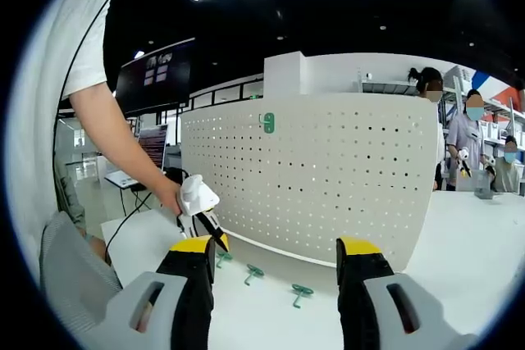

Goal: Insert the hook assembly into the mounting plate slot until the hook locks in place.

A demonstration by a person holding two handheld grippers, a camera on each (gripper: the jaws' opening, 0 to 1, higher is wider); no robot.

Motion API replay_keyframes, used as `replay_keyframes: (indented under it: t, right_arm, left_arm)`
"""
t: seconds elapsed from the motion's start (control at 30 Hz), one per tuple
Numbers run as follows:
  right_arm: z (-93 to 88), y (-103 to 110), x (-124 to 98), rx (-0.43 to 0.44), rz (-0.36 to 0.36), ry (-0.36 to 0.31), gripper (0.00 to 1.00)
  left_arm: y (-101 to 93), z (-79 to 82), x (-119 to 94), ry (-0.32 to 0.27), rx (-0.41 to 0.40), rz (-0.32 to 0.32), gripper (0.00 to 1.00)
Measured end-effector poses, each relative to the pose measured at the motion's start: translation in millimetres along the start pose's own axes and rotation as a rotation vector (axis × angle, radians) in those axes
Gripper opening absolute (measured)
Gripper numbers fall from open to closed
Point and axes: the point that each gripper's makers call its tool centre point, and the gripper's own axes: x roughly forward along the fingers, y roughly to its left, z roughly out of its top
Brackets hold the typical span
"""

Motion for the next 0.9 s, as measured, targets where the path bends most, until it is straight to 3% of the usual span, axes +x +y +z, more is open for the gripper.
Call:
replay_keyframes:
  t: [0.17, 0.9]
  right_arm:
    - [0.6, 0.2, -0.2, 0.0, -0.002, -0.001, 0.58]
    - [-0.9, -1.8, -0.8, 0.008, -0.011, 0.008, 0.56]
  left_arm:
    - [3.2, -0.5, -0.6, -0.001, -0.019, 0.011, 0.38]
    - [5.9, 4.4, 0.5, -0.007, -0.048, 0.046, 0.22]
